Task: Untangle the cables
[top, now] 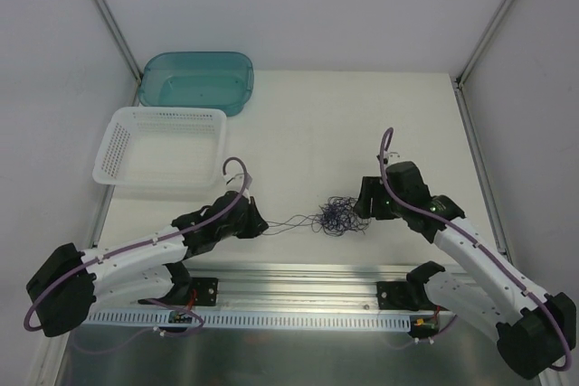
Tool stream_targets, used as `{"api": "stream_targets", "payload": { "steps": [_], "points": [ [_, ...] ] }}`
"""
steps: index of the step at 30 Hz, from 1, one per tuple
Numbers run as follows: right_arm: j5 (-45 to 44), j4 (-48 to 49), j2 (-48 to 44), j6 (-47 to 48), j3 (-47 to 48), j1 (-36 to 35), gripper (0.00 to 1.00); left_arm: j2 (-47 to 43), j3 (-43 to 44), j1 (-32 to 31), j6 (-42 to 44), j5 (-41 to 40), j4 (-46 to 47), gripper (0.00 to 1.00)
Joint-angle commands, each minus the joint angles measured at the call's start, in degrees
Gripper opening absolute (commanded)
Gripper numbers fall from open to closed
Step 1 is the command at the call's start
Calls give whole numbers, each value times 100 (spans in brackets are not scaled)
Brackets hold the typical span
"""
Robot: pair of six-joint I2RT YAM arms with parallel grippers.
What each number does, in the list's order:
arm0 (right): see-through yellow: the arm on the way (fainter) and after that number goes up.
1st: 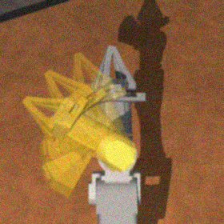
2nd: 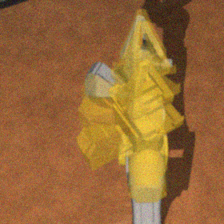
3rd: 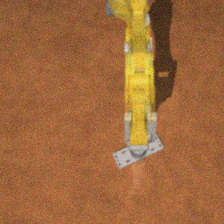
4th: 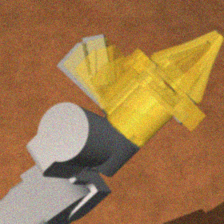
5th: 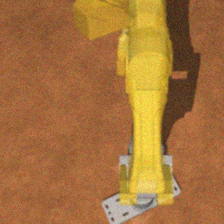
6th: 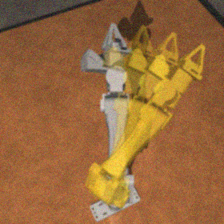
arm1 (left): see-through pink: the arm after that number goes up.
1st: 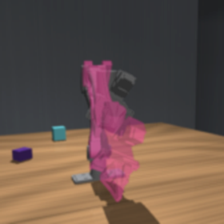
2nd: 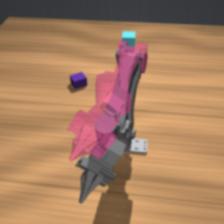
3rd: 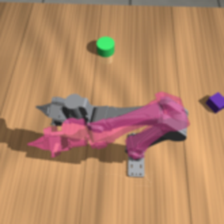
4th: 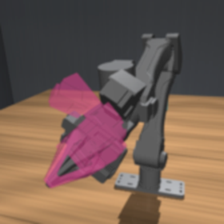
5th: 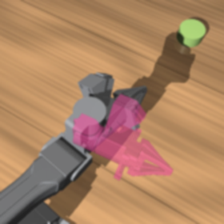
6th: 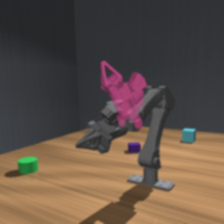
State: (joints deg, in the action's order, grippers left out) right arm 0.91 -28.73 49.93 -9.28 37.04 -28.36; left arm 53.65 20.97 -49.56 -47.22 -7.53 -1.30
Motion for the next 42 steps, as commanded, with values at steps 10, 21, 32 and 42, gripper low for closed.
{"api": "stream_targets", "payload": {
  "steps": [10,21,32,42],
  "points": [
    [-346,-406,-247,436,647,-1224,64,287,978,-432,1284,1016,227,74],
    [-337,113,-265,93,339,-1549,64,2383,2340,-432,2552,1719,209,64],
    [-556,535,-28,5,85,-1901,64,3635,2948,-598,2665,2115,227,41],
    [-768,1114,368,-294,-109,-1910,64,3591,2816,-642,2595,1966,288,0]
  ]
}}
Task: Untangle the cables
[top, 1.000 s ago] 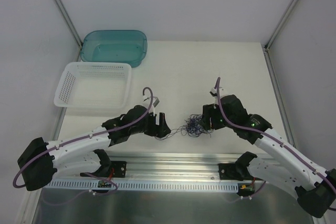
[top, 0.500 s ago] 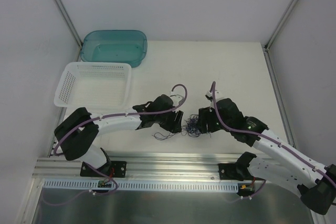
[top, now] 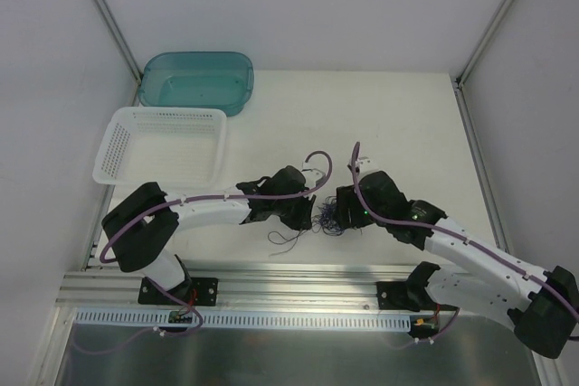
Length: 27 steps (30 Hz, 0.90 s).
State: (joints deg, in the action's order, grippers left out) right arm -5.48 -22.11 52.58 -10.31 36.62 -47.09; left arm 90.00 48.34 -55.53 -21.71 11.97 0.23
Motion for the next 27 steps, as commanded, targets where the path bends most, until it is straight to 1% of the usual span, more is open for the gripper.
{"api": "stream_targets", "payload": {
  "steps": [1,4,8,13,15,16,17,19,20,21,22,26,27],
  "points": [
    [-112,514,208,-226,-102,-46,64,-61,71,-46,27,8,144,0],
    [-129,681,419,-305,-103,-89,64,-166,18,-63,1,-106,144,0],
    [-419,839,858,-516,-120,-125,64,-429,-105,-90,-131,-203,162,0],
    [-815,1033,1360,-736,-164,-116,60,-781,-280,-90,-412,-458,162,0],
    [-867,1094,1605,-771,-138,-125,51,-1001,-404,-90,-474,-590,162,0],
    [-911,1060,1694,-806,-112,-125,45,-1089,-447,-90,-561,-677,162,0],
    [-981,1007,1747,-832,-68,-116,30,-1272,-552,-90,-614,-765,162,0],
    [-1131,832,1844,-885,38,-72,17,-1606,-676,-90,-737,-1117,153,0],
    [-1227,718,1853,-894,55,-55,6,-1712,-790,-81,-764,-1170,135,0],
    [-1280,630,1827,-903,82,-11,2,-1844,-843,-72,-790,-1431,100,0],
    [-1368,524,1765,-912,108,15,1,-2072,-896,-72,-860,-1556,65,0],
    [-1693,41,1370,-772,56,322,1,-2662,-1150,59,-1010,-1926,-198,0],
    [-1676,14,1282,-736,-40,541,1,-2767,-1186,103,-1010,-1961,-225,0]
  ]
}}
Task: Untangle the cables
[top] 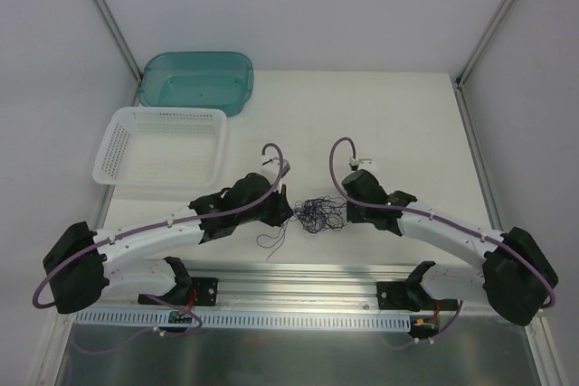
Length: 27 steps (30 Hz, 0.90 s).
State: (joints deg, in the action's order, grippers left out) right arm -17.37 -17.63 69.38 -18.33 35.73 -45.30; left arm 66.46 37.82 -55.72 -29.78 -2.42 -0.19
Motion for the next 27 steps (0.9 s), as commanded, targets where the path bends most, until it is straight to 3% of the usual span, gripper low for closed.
{"api": "stream_targets", "payload": {
  "steps": [1,6,14,18,27],
  "points": [
    [-426,-461,-521,101,14,494,1,-597,-161,141,-186,-514,-218,0],
    [-303,-786,-1084,347,-57,1293,1,-1046,-196,202,-177,-795,-561,0],
    [496,-1303,-2191,698,39,2885,1,-1311,-459,685,-862,-1358,-1326,0],
    [936,-1717,-2675,962,854,3439,1,-1135,-565,791,-1170,-1446,-1370,0],
    [1692,-2491,-2738,1279,3131,3589,1,51,-355,1116,-1688,-1411,-1502,0]
  ]
}}
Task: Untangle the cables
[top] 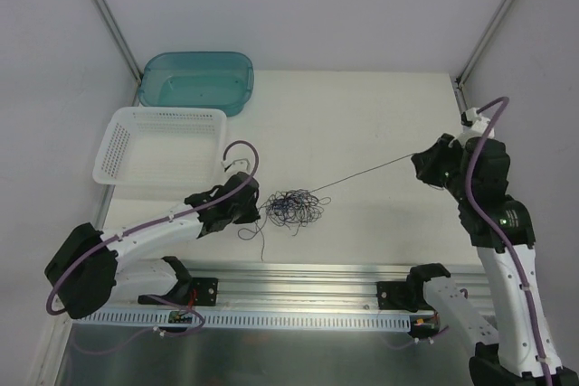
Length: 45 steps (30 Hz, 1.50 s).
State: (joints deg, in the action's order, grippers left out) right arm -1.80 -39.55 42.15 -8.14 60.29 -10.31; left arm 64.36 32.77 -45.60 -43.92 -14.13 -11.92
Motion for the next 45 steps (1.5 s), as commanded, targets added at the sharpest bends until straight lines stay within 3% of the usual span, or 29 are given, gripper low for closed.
{"api": "stream_targets", "payload": {
  "steps": [1,7,14,18,22,26,29,30,32,38,45],
  "points": [
    [310,-368,12,287,1051,81,1,453,202,130,-301,-231,-328,0],
    [602,-395,206,366,2047,81,1,955,352,148,-319,-169,-337,0],
    [418,-413,566,533,3067,81,1,947,229,148,-416,-108,-328,0],
    [611,-633,663,507,2542,81,1,693,308,131,-39,156,-284,0],
    [269,-203,347,419,568,90,1,385,326,131,68,331,-293,0],
    [66,254,127,392,-480,81,1,244,387,131,94,735,-293,20],
    [119,360,127,454,-668,81,1,-10,484,78,199,946,-293,56],
    [127,352,153,550,-651,81,1,-185,519,61,295,991,-302,74],
    [504,343,171,638,-519,81,1,-371,651,52,428,1201,-293,82],
    [1759,343,118,1200,-106,73,1,-662,1380,-219,1481,2010,-267,89],
    [2763,185,170,1508,553,-24,1,-302,2504,-923,3045,1747,-205,93]
  ]
}}
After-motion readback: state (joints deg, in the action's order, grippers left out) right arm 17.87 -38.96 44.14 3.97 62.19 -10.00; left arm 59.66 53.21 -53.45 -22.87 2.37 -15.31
